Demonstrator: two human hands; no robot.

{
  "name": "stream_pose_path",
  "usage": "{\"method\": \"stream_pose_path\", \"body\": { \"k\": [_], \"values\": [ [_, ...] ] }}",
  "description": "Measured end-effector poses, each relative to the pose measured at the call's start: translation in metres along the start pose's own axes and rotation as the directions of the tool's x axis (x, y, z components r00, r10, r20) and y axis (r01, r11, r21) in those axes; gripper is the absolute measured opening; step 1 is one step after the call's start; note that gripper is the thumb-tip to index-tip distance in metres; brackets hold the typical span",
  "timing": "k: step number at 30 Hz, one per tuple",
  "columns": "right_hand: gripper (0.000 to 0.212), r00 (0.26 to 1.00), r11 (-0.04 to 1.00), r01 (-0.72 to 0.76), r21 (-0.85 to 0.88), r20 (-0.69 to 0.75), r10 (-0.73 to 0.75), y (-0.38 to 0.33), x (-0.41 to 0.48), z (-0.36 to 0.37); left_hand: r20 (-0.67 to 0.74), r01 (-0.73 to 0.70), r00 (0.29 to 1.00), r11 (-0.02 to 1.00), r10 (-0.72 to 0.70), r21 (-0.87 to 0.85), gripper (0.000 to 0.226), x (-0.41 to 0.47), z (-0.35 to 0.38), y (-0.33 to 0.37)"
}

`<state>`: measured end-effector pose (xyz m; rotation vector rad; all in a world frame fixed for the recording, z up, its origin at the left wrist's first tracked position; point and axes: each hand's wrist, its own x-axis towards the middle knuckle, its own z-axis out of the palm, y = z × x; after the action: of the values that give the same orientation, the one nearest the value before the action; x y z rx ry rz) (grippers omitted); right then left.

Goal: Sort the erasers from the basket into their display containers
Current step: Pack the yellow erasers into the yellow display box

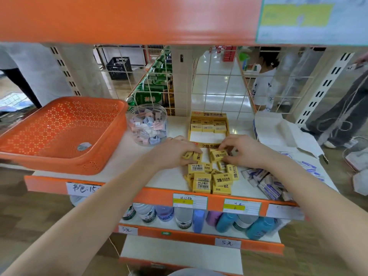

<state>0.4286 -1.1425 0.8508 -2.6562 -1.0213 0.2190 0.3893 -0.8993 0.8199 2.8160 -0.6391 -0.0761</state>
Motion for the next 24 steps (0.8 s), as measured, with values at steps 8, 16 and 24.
{"method": "stream_pose_path", "body": {
  "k": [8, 16, 24],
  "values": [
    [0.03, 0.999, 0.999, -0.02, 0.039, -0.026, 0.021, -0.002, 0.006, -0.002, 0.021, 0.02, 1.0, 0.993, -0.018, -0.121, 0.036, 0.002, 0.009, 0.006],
    [0.029, 0.99, 0.998, -0.062, 0.033, -0.124, 0.065, 0.007, 0.032, -0.008, 0.065, 0.076, 0.996, 0.969, -0.063, -0.234, 0.031, -0.003, -0.004, -0.001],
    [0.034, 0.985, 0.985, -0.148, -0.09, -0.103, 0.139, 0.002, 0.081, 0.003, -0.108, 0.107, 0.986, 0.976, -0.13, -0.191, 0.052, 0.0, 0.008, -0.002]
  ]
}}
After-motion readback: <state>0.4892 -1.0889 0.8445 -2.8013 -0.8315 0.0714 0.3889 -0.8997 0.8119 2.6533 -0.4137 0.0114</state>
